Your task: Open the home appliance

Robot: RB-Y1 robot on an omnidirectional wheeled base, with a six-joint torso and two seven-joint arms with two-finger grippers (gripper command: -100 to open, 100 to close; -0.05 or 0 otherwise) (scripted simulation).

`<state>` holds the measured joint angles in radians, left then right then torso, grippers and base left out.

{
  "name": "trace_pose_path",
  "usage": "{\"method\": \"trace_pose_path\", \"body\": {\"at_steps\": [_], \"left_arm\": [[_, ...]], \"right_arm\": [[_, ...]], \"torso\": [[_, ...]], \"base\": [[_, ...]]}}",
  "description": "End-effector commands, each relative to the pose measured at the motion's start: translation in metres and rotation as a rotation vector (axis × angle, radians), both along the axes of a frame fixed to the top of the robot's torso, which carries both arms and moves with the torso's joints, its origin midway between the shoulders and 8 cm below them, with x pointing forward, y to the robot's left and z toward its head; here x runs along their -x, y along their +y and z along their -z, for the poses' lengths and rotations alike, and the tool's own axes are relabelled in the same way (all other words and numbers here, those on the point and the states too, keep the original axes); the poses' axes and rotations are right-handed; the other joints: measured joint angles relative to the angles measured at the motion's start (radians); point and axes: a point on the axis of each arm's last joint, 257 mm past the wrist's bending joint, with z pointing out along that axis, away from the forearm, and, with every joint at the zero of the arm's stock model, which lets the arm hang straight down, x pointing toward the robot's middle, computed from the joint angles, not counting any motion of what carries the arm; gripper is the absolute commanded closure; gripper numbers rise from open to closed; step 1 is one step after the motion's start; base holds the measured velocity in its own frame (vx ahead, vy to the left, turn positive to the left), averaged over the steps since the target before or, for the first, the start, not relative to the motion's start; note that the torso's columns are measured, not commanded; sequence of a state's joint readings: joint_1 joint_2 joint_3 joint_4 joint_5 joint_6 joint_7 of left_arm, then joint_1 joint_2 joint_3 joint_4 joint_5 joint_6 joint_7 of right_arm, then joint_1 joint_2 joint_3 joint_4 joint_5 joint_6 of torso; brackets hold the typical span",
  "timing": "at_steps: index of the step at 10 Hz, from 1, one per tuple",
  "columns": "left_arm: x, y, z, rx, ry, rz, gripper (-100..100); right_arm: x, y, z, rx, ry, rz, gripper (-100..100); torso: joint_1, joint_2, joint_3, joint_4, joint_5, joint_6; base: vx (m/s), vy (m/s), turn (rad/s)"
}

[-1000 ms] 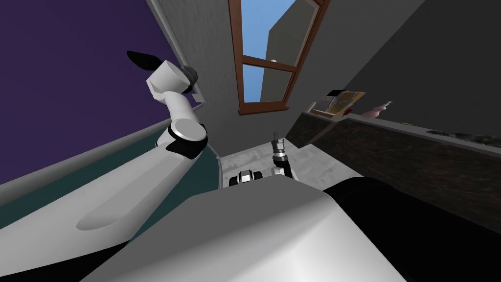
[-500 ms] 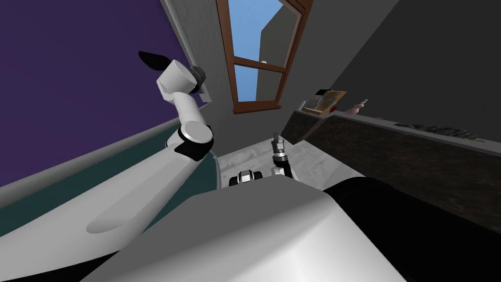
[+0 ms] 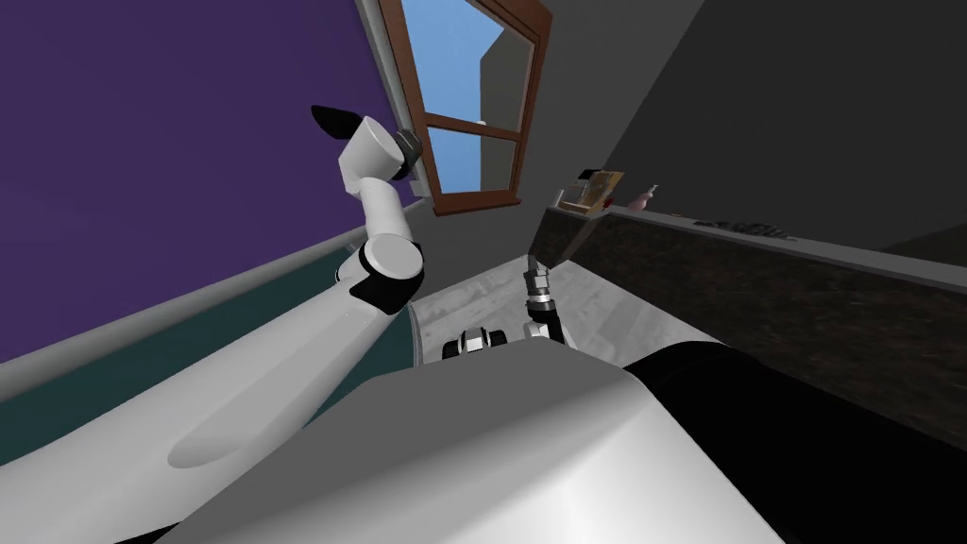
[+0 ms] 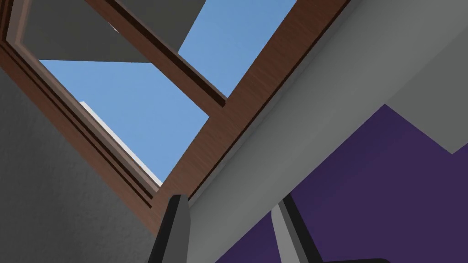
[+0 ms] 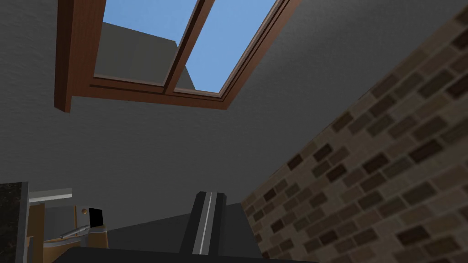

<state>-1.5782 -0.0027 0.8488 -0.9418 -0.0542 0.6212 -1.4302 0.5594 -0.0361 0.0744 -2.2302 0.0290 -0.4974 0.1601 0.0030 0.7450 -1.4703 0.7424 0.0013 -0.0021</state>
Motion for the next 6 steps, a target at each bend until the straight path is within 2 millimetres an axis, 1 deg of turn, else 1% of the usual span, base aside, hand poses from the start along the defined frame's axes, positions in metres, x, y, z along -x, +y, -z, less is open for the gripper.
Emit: {"method": "trace_pose_path", "body": {"at_steps": [1, 2, 3, 4, 6], "left_arm": [[0.007, -0.041, -0.004, 0.001, -0.007, 0.068, 100], [0.007, -0.031, -0.002, -0.002, 0.001, 0.048, 100], [0.008, -0.043, -0.001, -0.004, 0.003, 0.08, 100], [0.008, -0.043, -0.001, -0.004, 0.003, 0.08, 100], [0.01, -0.052, -0.002, -0.003, 0.0, 0.108, 100]], "right_arm": [[0.0, 0.0, 0.0, 0.0, 0.0, 0.0, 0], [0.0, 0.0, 0.0, 0.0, 0.0, 0.0, 0], [0.0, 0.0, 0.0, 0.0, 0.0, 0.0, 0], [0.0, 0.0, 0.0, 0.0, 0.0, 0.0, 0], [0.0, 0.0, 0.0, 0.0, 0.0, 0.0, 0]], "torso": [[-0.001, 0.0, 0.0, 0.001, -0.001, 0.001], [-0.003, 0.001, 0.0, 0.002, -0.001, 0.002], [-0.001, -0.002, -0.001, 0.001, 0.0, -0.001], [-0.004, 0.002, 0.0, -0.001, -0.002, 0.006], [0.0, 0.001, 0.0, 0.0, 0.0, 0.0]], "base": [[-0.169, -0.061, -0.126], [-0.074, -0.032, -0.043], [-0.194, -0.014, -0.328], [-0.217, 0.017, -0.265], [-0.186, 0.009, -0.224]]}}
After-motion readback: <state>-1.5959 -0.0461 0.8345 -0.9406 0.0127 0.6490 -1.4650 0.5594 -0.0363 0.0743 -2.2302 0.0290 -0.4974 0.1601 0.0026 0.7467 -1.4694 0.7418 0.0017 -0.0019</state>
